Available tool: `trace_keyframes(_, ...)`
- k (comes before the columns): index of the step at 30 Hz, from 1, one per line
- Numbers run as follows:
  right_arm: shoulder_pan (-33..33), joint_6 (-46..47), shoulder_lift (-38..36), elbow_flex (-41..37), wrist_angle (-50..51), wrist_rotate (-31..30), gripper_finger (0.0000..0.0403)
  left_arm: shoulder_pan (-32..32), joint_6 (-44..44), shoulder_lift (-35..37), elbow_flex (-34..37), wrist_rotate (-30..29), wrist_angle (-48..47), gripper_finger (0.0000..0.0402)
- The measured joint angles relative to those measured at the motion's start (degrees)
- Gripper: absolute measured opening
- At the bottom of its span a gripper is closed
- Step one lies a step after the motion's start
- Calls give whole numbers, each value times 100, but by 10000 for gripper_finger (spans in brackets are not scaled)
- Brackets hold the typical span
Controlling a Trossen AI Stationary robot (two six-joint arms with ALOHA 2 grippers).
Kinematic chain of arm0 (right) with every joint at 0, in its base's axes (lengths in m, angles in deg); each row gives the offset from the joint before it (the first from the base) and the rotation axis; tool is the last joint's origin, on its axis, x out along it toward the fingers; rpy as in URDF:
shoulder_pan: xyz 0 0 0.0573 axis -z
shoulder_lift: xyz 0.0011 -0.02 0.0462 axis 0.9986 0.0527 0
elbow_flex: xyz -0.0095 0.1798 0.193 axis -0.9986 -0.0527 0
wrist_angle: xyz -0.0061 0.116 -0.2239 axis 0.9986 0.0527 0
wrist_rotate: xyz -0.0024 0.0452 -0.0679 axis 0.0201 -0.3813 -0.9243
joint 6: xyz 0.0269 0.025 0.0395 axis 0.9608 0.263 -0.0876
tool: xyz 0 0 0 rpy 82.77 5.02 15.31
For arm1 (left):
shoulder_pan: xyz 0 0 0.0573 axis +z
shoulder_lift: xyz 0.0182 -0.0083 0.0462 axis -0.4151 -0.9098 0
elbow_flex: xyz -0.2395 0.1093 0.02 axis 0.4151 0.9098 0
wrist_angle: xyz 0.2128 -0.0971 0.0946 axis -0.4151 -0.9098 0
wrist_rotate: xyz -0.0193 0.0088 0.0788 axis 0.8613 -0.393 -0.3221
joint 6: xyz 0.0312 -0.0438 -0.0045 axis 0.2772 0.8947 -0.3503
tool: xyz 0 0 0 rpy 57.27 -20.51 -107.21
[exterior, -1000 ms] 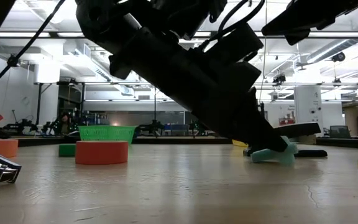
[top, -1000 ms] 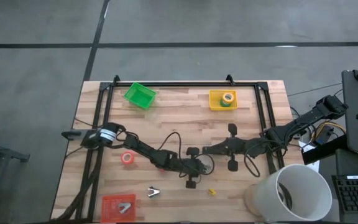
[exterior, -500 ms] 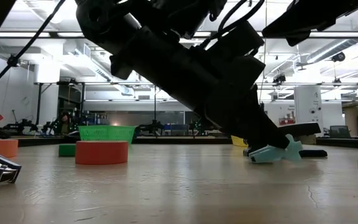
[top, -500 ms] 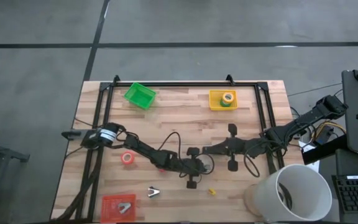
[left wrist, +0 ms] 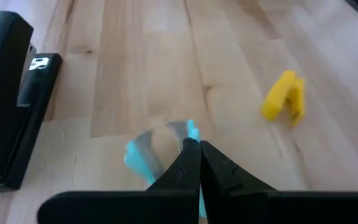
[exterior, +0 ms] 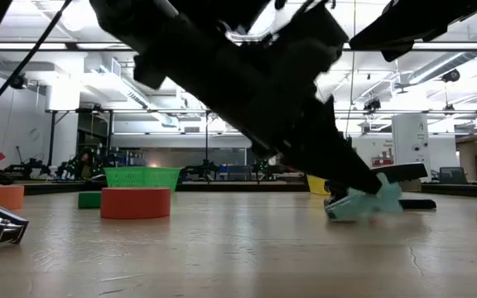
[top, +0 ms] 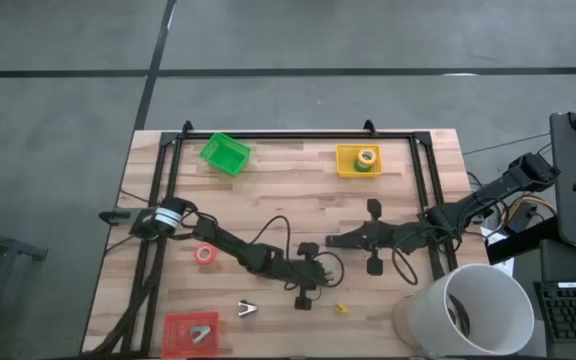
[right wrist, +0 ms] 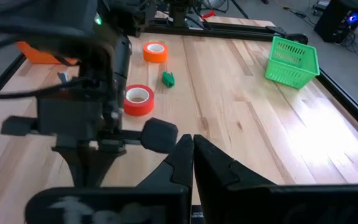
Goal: Pick and place Stapler, Stapler remover, tape
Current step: Put the blue staple remover into the orange bin
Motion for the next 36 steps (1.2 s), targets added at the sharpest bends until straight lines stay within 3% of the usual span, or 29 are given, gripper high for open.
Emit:
trace_keyframes(18,2,107,1,-52,-4,0,8,-861,544,1236,0,-195,-2015,0)
trace_keyframes(36,2,108,2,-68,-35,0,8,-1976,2889,2245,0,-155,-4451,0)
